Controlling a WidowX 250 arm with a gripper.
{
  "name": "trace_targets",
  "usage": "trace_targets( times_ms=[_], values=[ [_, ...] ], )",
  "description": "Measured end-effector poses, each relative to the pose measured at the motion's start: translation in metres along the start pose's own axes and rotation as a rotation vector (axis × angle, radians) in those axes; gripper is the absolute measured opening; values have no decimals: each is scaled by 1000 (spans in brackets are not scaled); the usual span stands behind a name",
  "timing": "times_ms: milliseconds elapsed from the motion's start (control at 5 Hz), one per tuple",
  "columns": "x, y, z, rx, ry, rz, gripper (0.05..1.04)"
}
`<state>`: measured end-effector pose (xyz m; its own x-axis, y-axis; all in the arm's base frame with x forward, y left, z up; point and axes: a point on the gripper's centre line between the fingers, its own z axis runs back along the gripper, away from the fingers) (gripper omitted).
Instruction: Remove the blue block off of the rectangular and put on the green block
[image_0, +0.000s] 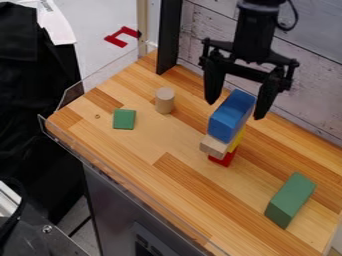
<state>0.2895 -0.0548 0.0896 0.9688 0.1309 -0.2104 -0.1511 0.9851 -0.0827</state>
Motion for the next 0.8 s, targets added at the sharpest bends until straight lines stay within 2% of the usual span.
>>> trace_targets(
  times_ms=[200, 400, 600, 800],
  values=[
    [1, 2, -11, 7, 40, 12, 1001],
    [2, 2, -16, 7, 56, 18, 972],
    [4, 1, -18, -3, 40, 27, 696],
    [3, 1, -19, -3, 43, 36, 578]
  ],
)
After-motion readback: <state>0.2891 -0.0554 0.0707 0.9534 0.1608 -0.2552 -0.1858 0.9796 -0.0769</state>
